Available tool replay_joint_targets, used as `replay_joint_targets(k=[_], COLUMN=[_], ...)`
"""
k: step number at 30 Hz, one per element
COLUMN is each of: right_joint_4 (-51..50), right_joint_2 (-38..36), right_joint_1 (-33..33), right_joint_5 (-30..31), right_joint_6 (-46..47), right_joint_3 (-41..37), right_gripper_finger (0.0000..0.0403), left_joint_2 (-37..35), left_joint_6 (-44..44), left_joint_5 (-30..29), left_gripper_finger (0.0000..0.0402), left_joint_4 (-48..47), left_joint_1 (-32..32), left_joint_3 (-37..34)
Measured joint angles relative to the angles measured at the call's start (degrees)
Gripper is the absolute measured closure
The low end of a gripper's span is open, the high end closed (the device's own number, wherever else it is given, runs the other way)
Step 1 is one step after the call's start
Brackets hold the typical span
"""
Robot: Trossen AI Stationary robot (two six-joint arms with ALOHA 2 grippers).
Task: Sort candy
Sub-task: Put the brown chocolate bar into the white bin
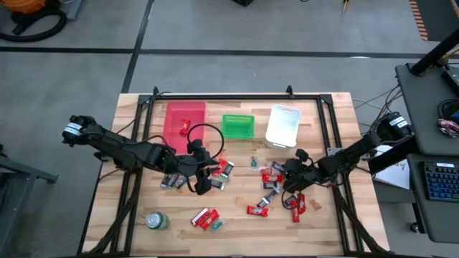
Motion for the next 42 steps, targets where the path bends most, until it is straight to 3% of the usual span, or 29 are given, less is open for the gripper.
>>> replay_joint_targets(k=[5,10,25,42], right_joint_4=[-0.6,-1.07,-6.09,3.83], right_joint_2=[-0.04,-0.47,-0.57,-0.68], right_joint_1=[0.0,0.04,0.04,0.04], right_joint_5=[-0.01,-2.27,-0.93,-1.41], right_joint_6=[-0.42,-1.45,1.23,3.18], right_joint_3=[1.1,2.94,4.65,-3.33], right_gripper_finger=[0.0298,0.0273,0.0198,0.0215], left_joint_2=[0.09,1.23,3.04,3.04], left_joint_6=[0.0,0.07,1.27,1.25], left_joint_5=[0.0,0.0,0.02,0.03], left_gripper_finger=[0.0325,0.0325,0.0325,0.0325], left_joint_4=[0.03,0.01,0.67,0.85], left_joint_1=[0.01,0.0,0.0,0.01], left_joint_3=[0.0,0.0,0.0,0.0])
